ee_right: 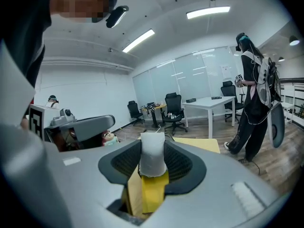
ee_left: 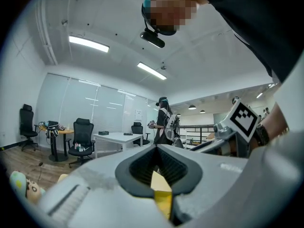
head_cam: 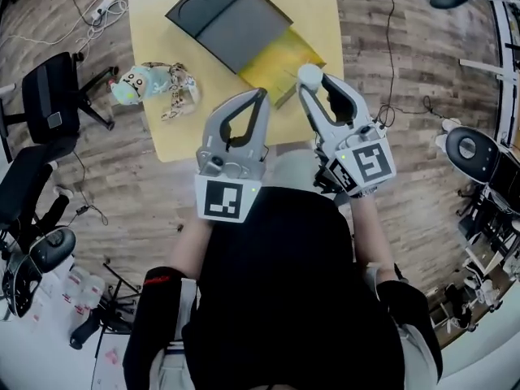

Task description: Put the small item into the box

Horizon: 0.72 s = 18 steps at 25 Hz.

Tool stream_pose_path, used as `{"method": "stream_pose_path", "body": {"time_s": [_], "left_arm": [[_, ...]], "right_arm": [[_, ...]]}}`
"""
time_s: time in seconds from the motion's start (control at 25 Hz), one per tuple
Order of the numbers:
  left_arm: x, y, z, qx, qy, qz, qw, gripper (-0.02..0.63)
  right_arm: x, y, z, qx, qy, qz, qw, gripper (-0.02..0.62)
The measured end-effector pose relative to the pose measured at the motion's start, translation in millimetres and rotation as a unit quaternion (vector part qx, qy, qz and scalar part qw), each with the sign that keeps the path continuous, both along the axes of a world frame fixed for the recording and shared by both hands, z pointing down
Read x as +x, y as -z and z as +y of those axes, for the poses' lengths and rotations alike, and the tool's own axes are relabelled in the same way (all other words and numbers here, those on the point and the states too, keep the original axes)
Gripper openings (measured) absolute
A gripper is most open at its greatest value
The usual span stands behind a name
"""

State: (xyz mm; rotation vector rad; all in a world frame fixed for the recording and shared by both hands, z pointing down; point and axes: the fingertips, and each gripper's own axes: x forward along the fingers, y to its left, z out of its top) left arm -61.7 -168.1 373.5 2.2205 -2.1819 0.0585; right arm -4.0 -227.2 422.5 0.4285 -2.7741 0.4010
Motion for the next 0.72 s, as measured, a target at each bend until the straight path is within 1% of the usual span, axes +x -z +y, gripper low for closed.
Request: {"method": "stream_pose_path", "body": {"time_s": [0.12,0.32,0.48,0.72], "left_arm": [[-0.7,-11.4,0.1,-0.010,0.010,0.006,0.9999,0.002],[-9.7,-26.2,-1.5,-0.027,0.027,0.021,0.9991,0.002],[-13.8,-35.2,-2.3,-0.033,0.037,0.026,0.9984,0.002],[-18.5,-47.0,-6.5,-0.042,0.052,0.034,0.9972,0.002]], "right_arm": [[-1.1,-15.2,-3.0,-0.008,0.011,0.010,1.000,0.158],[-13.6,-43.8,-7.4,-0.031,0.023,0.035,0.999,0.158],[-19.6,-69.5,-9.7,-0.049,0.020,0.064,0.997,0.158],[-24.9,-97.8,-15.8,-0.071,0.020,0.087,0.993,0.158]]}}
